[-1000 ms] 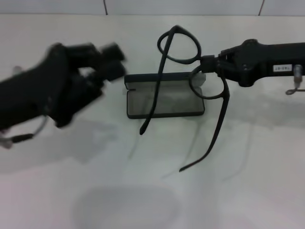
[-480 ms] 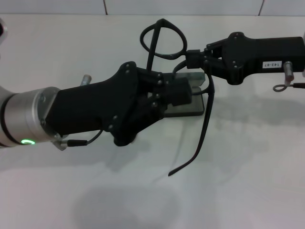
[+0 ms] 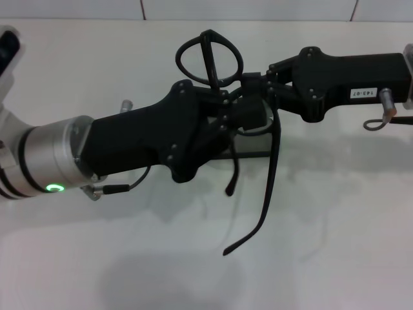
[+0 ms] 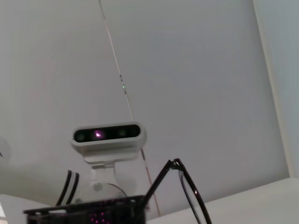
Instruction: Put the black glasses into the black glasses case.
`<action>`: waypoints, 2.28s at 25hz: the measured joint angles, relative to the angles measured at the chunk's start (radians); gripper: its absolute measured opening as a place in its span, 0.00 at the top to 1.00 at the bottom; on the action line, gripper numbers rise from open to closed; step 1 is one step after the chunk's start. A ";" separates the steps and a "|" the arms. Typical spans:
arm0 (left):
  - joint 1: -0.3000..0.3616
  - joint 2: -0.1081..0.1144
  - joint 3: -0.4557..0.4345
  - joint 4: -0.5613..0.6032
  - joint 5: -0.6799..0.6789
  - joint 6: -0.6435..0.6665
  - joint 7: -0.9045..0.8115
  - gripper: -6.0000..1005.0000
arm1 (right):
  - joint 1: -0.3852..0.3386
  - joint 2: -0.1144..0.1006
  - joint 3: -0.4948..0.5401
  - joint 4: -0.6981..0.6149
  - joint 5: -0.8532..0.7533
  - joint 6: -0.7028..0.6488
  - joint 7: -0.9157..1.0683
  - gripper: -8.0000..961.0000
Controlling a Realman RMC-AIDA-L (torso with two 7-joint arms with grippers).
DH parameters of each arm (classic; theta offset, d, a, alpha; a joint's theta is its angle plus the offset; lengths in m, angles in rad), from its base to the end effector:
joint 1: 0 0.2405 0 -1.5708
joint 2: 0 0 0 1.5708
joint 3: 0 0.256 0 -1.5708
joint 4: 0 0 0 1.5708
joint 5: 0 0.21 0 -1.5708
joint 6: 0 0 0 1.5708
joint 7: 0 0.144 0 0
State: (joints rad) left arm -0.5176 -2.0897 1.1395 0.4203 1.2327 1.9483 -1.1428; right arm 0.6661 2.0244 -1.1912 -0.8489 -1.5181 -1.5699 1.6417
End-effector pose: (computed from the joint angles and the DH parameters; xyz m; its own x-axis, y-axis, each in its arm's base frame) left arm -0.1839 0.2748 -0.0102 0.4037 0.1617 0.9005 0.1044 -0.9860 0.1302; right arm 0.1235 0.3570 0.0041 0.7839 -0.1996 -0.5880 -0.1886 -0.9787 0.0807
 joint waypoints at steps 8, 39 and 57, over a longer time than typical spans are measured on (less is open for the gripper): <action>-0.016 -0.002 -0.008 -0.042 -0.007 -0.035 0.015 0.96 | 0.002 0.001 -0.002 0.026 0.005 -0.026 -0.001 0.96; -0.006 0.014 -0.009 -0.068 0.050 0.005 0.039 0.96 | -0.072 -0.005 0.213 0.080 0.388 -0.244 -0.092 0.96; -0.029 -0.009 -0.002 -0.157 -0.138 0.077 0.119 0.96 | 0.125 0.003 -0.190 0.393 0.494 0.077 -0.396 0.96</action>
State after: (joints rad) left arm -0.5470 -2.0987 1.1373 0.2634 1.0945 2.0253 -1.0237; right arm 0.7915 2.0271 -1.3815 -0.4559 -1.0240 -1.4928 1.2457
